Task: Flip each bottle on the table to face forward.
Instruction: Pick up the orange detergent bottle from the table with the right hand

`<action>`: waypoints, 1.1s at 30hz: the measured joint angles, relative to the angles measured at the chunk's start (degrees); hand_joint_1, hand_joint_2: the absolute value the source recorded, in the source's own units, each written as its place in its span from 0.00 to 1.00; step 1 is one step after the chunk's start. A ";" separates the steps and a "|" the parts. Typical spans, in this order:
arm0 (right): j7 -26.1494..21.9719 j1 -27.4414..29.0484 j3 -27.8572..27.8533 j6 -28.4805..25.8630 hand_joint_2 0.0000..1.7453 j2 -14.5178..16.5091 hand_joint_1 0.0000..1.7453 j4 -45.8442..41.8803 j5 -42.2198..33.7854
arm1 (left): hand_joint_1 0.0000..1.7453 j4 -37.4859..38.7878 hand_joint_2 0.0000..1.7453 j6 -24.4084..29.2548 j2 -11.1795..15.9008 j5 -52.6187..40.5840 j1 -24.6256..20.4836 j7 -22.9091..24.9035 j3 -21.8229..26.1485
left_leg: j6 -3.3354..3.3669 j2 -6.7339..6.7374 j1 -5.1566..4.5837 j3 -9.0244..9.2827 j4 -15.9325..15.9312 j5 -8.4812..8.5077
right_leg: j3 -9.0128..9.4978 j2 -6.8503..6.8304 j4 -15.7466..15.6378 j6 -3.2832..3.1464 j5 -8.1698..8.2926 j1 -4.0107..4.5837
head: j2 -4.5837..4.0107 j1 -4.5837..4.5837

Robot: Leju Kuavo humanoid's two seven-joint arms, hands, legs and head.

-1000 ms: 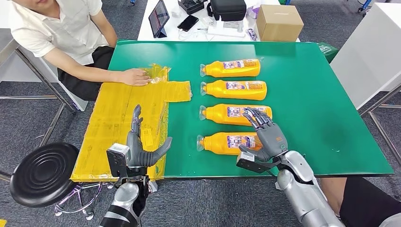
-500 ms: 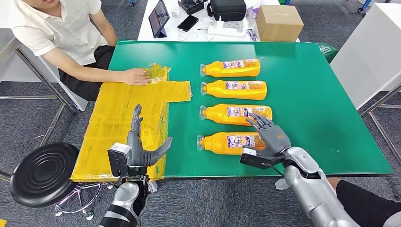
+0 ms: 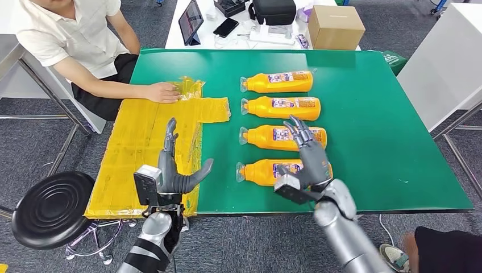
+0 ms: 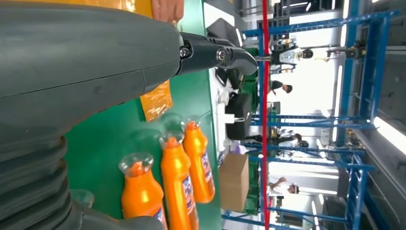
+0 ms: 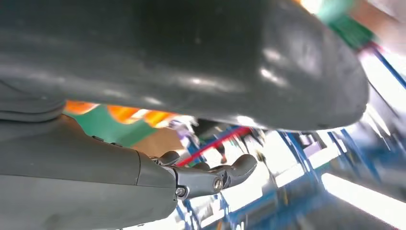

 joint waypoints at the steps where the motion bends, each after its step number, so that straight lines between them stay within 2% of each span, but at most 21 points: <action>1: -0.85 1.31 -0.25 -1.21 0.00 1.34 0.00 -0.67 -0.62 | 0.00 0.89 1.00 0.15 -0.01 0.05 -0.08 0.11 -0.25 | 0.00 0.00 0.00 0.00 0.00 0.00 | 0.00 0.00 0.00 -0.01 -0.01 0.00 | 0.00 0.00; 6: -1.68 7.12 -1.10 -2.73 0.00 5.65 0.00 -1.31 -3.34 | 0.00 3.92 1.00 0.29 0.04 0.39 1.73 2.71 -1.14 | 0.00 -0.01 -0.02 -0.02 -0.01 -0.03 | 0.00 0.00 0.00 -0.03 -0.04 -0.03 | 0.00 0.02; 11: -3.41 11.92 -3.11 -3.63 0.00 8.61 0.00 -0.18 -14.03 | 0.00 3.98 1.00 0.63 1.00 1.31 6.01 6.57 -1.68 | -0.04 -0.02 -0.05 -0.04 -0.01 -0.10 | -0.02 0.00 -0.01 -0.03 -0.04 -0.06 | 0.00 0.01; 14: -3.61 12.99 -3.61 -7.39 0.00 9.61 0.00 0.46 -16.63 | 0.00 3.89 1.00 0.83 1.79 1.80 7.08 7.42 -1.93 | -0.05 0.00 -0.03 -0.03 -0.01 -0.10 | -0.04 0.00 -0.01 -0.03 -0.04 -0.04 | 0.00 0.01; 17: -3.66 13.05 -4.28 -9.73 0.00 10.26 0.00 1.41 -14.04 | 0.00 3.89 1.00 0.76 2.21 2.27 7.14 7.69 -2.14 | -0.07 0.02 -0.02 0.00 -0.01 -0.08 | -0.03 0.00 -0.01 -0.03 -0.03 -0.03 | 0.00 0.01; 24: -3.68 13.07 -5.92 -10.12 0.00 11.19 0.00 2.74 -10.36 | 0.00 3.90 1.00 0.44 2.75 2.69 7.10 7.73 -2.46 | -0.05 0.01 -0.03 0.00 -0.01 -0.06 | -0.02 0.00 -0.01 -0.02 -0.02 -0.04 | 0.00 0.02; 31: -3.69 14.09 -10.68 -10.21 0.00 12.83 0.00 0.93 7.55 | 0.00 3.80 1.00 0.76 3.05 4.23 6.93 7.40 -2.70 | -0.06 0.00 -0.03 -0.01 0.00 -0.07 | -0.02 0.00 -0.01 -0.02 -0.02 -0.04 | 0.00 0.01; 33: -3.69 14.46 -11.90 -10.22 0.00 13.05 0.00 0.04 10.20 | 0.00 3.50 1.00 1.10 3.08 4.55 6.92 7.26 -2.72 | -0.06 0.00 -0.03 -0.01 -0.01 -0.07 | -0.02 0.00 -0.01 -0.03 -0.02 -0.04 | 0.00 0.01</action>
